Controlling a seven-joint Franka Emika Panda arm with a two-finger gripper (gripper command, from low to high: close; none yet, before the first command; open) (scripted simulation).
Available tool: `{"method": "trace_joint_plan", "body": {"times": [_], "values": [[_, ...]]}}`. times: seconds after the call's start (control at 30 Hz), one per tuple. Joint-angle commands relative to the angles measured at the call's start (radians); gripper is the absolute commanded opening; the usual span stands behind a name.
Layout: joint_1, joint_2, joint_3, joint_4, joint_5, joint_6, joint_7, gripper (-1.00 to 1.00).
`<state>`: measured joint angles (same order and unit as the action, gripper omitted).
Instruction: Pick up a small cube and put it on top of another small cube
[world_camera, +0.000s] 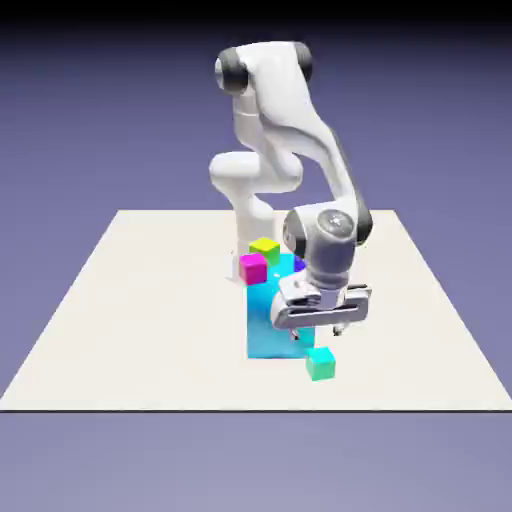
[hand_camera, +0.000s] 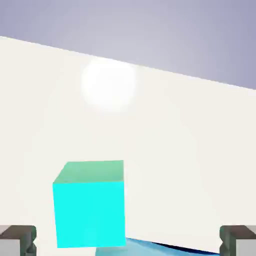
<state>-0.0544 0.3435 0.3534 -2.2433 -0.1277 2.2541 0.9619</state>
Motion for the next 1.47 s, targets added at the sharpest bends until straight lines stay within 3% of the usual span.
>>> {"method": "trace_joint_plan", "body": {"times": [0.0,0.07,0.2,0.23,0.43,1.07,1.13,1.3,1.33,1.43], "values": [[-0.003,0.036,0.014,0.022,-0.005,-0.031,0.009,0.00],[-0.003,0.044,0.017,0.027,-0.006,-0.037,0.011,0.00],[0.029,0.172,-0.031,-0.009,-0.068,0.121,0.051,0.00],[0.029,0.172,-0.031,-0.009,-0.068,0.121,0.051,-1.00],[-0.003,0.044,0.017,0.027,-0.006,-0.037,0.011,-1.00],[-0.018,-0.645,-0.330,-0.061,0.182,-0.605,-0.039,-1.00],[-0.018,-0.659,-0.337,-0.063,0.185,-0.617,-0.040,-1.00],[-0.015,-0.649,-0.332,-0.232,0.192,-0.438,-0.044,-1.00],[-0.015,-0.649,-0.332,-0.232,0.192,-0.438,-0.044,1.00],[-0.016,-0.653,-0.334,-0.159,0.189,-0.515,-0.042,1.00]]}}
